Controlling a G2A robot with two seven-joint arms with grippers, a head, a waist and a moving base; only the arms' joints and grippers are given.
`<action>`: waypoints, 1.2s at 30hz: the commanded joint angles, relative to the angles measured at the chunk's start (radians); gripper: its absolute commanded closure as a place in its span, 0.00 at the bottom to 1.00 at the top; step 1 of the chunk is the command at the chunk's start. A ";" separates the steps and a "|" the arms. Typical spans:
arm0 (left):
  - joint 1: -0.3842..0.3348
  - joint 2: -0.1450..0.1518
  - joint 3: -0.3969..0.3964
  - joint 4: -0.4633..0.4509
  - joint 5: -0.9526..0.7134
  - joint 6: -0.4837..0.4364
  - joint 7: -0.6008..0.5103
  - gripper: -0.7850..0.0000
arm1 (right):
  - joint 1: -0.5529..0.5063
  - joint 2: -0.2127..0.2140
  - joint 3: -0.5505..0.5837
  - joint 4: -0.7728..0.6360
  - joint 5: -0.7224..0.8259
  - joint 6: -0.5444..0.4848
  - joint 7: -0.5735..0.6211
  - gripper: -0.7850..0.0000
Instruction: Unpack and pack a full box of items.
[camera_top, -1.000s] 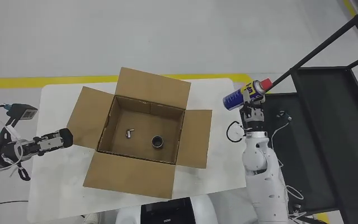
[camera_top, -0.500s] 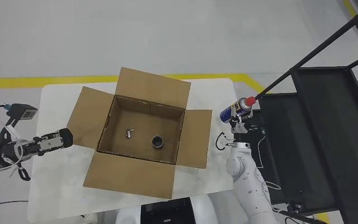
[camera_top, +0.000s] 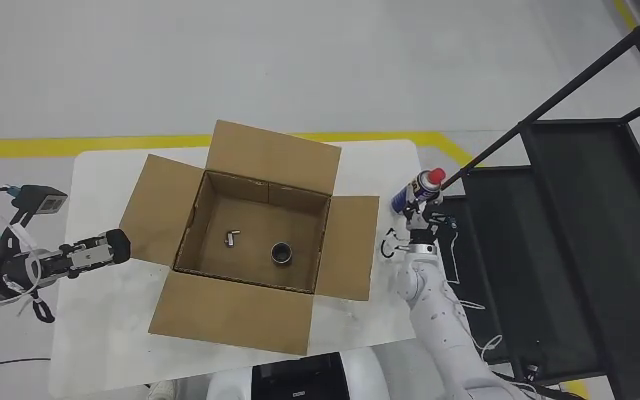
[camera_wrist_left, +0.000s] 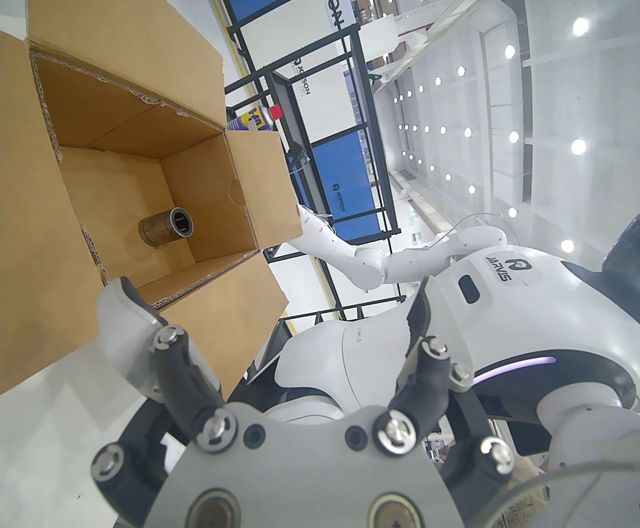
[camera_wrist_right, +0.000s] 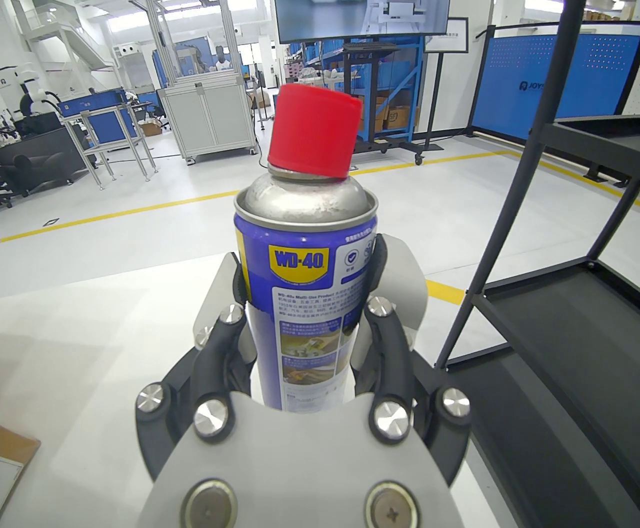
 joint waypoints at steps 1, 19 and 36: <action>0.000 0.000 0.000 0.000 0.000 0.000 0.000 0.00 | 0.023 -0.001 -0.007 0.040 0.000 0.004 -0.006 1.00; 0.000 0.000 0.000 0.000 0.000 0.000 0.000 0.00 | 0.098 0.000 -0.037 0.155 0.009 0.003 -0.062 0.00; 0.000 0.000 0.000 0.000 0.000 0.000 0.000 0.00 | -0.066 0.023 -0.017 -0.178 -0.001 -0.066 -0.037 0.00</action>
